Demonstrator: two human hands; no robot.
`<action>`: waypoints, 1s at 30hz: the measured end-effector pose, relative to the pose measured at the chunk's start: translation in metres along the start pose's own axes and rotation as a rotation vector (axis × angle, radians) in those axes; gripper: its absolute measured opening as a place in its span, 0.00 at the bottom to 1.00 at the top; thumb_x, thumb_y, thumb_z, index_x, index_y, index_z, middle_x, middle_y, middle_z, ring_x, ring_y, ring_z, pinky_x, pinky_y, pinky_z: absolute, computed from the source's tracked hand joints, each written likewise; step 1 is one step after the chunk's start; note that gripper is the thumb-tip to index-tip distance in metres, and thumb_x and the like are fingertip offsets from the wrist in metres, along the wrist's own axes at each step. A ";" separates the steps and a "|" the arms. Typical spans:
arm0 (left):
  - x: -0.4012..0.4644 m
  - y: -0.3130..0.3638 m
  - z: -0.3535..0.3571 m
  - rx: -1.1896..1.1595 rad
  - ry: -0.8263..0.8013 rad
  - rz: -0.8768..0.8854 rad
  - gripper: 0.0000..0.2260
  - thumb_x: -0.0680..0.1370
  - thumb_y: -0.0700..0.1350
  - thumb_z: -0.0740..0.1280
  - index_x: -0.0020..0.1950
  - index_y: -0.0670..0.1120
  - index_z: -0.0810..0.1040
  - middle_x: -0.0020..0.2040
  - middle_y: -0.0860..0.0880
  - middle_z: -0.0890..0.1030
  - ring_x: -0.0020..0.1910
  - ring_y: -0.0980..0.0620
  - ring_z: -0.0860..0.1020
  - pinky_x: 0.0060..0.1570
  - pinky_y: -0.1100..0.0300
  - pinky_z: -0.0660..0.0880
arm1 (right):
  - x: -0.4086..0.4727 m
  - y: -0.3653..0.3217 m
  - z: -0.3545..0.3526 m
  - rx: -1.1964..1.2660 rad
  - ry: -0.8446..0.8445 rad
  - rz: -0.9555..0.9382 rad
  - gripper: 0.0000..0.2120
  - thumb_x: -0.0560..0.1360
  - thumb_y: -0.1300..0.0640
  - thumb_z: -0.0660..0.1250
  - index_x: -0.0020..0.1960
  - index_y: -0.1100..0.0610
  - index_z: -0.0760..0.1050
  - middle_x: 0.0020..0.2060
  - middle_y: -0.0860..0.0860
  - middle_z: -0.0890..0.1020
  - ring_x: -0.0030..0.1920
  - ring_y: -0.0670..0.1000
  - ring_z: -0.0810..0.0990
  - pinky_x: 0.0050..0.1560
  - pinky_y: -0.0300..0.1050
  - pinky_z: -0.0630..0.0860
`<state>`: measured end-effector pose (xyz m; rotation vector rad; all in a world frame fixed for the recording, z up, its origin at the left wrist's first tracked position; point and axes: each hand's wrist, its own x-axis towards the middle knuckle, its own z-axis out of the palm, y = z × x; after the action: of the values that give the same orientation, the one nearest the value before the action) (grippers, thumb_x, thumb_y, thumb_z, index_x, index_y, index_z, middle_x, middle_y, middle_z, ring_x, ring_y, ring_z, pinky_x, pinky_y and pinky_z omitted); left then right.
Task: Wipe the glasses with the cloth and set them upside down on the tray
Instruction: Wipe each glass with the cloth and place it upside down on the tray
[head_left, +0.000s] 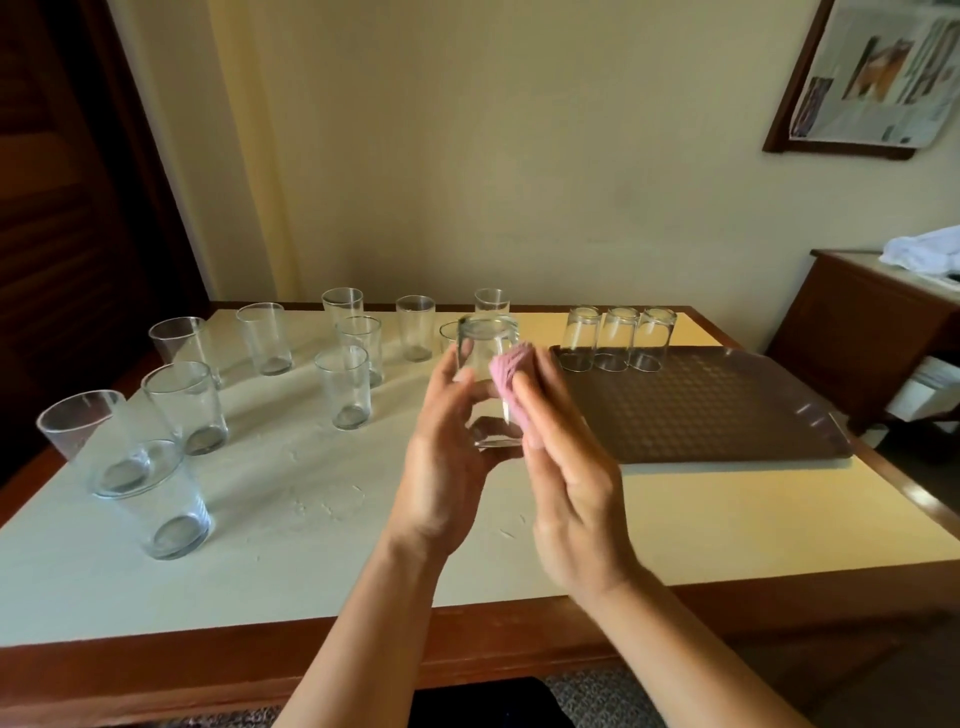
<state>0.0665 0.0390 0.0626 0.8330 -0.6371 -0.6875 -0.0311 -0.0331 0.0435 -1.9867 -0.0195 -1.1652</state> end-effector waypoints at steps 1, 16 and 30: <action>0.003 0.003 -0.003 -0.009 0.027 -0.007 0.22 0.78 0.51 0.63 0.73 0.55 0.76 0.67 0.49 0.82 0.54 0.49 0.83 0.51 0.51 0.80 | -0.012 -0.001 0.004 0.010 -0.002 0.006 0.21 0.82 0.71 0.57 0.75 0.70 0.65 0.79 0.64 0.63 0.79 0.63 0.61 0.75 0.65 0.66; -0.001 0.004 -0.007 0.087 0.020 -0.032 0.24 0.80 0.52 0.66 0.76 0.55 0.72 0.57 0.47 0.86 0.45 0.50 0.83 0.48 0.52 0.80 | -0.020 -0.009 0.011 0.106 0.055 0.055 0.21 0.83 0.71 0.56 0.75 0.65 0.66 0.79 0.58 0.65 0.79 0.56 0.64 0.77 0.52 0.66; -0.007 -0.006 -0.005 -0.098 0.049 -0.021 0.23 0.78 0.49 0.71 0.71 0.43 0.78 0.61 0.40 0.80 0.52 0.43 0.77 0.50 0.53 0.78 | -0.002 -0.004 0.000 0.052 0.016 0.015 0.20 0.83 0.71 0.57 0.74 0.69 0.67 0.79 0.62 0.63 0.79 0.62 0.63 0.75 0.62 0.67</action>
<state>0.0642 0.0432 0.0538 0.7646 -0.5471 -0.7098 -0.0343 -0.0297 0.0447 -1.9288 -0.0265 -1.1599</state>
